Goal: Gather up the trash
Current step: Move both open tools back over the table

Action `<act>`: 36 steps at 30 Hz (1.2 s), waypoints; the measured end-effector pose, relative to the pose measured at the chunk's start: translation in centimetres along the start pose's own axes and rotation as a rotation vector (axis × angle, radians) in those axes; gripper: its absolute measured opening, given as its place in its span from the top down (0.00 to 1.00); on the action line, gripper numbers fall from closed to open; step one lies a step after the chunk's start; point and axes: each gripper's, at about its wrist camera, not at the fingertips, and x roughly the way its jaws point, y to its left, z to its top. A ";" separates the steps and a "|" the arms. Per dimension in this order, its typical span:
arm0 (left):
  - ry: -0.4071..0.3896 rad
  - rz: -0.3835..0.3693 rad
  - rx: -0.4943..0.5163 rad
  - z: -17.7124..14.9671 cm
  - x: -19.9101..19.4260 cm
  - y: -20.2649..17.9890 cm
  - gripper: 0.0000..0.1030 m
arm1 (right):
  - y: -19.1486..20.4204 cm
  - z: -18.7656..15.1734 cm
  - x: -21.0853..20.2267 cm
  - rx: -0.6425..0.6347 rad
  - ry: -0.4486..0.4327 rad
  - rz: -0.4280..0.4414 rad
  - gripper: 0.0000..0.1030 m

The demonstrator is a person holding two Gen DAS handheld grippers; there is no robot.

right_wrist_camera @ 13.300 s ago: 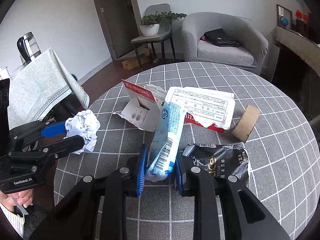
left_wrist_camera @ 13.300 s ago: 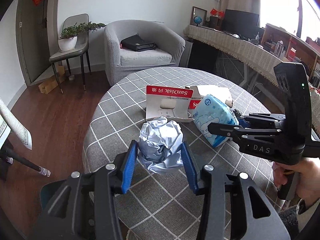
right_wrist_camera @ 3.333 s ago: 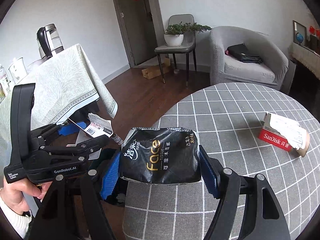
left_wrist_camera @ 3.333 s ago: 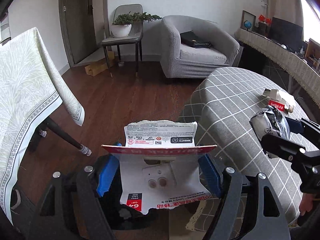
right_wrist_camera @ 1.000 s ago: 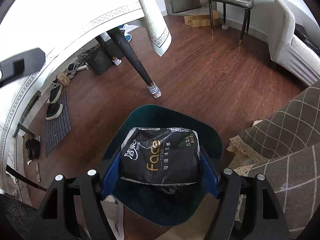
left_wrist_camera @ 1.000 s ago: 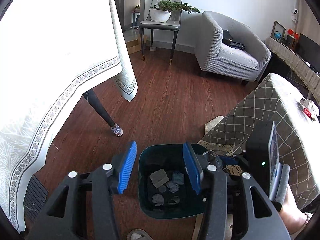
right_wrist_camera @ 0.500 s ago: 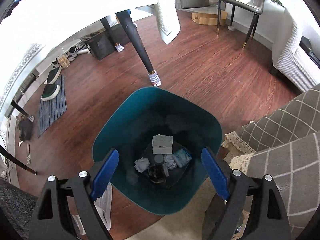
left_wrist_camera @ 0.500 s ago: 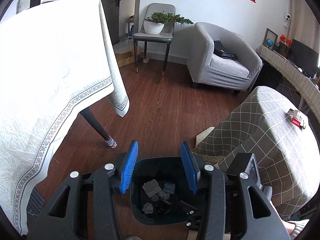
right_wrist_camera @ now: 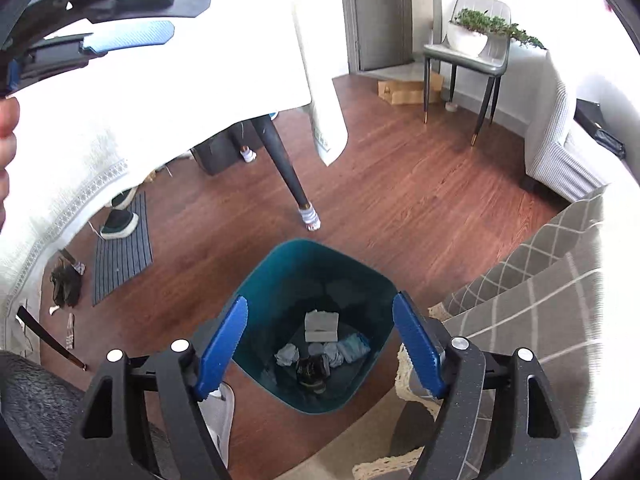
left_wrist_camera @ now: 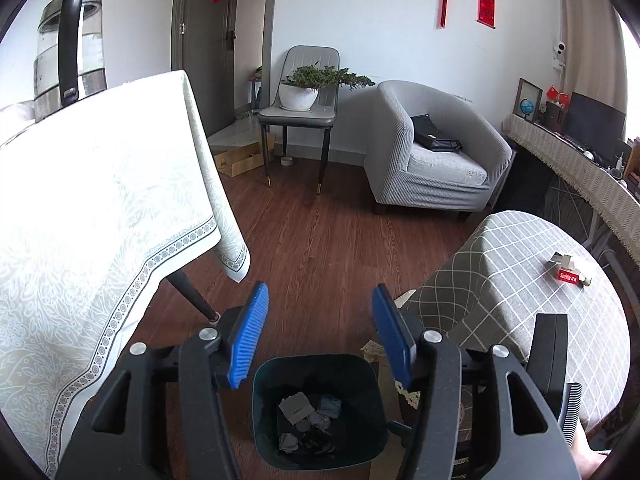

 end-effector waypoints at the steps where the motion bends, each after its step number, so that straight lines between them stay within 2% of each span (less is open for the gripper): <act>1: -0.009 -0.002 0.005 0.3 -0.3 -0.5 0.41 | -0.1 0.1 -0.7 0.000 -0.010 0.001 0.27; 9: -0.063 -0.067 0.033 2.3 -1.7 -5.7 0.34 | -1.9 0.6 -6.3 -0.024 -0.094 -0.076 0.28; 13: -0.072 -0.094 0.051 3.0 -1.6 -8.9 0.28 | -4.8 0.5 -8.8 0.022 -0.117 -0.102 0.28; 17: -0.086 -0.106 0.089 3.4 -1.7 -11.9 0.23 | -7.6 -0.1 -11.2 0.040 -0.139 -0.183 0.28; 26: -0.116 -0.174 0.128 5.0 -1.2 -18.1 0.17 | -13.4 -1.5 -15.4 0.118 -0.186 -0.254 0.28; 36: -0.071 -0.228 0.226 4.8 2.3 -24.7 0.12 | -20.7 -2.9 -19.7 0.210 -0.232 -0.325 0.28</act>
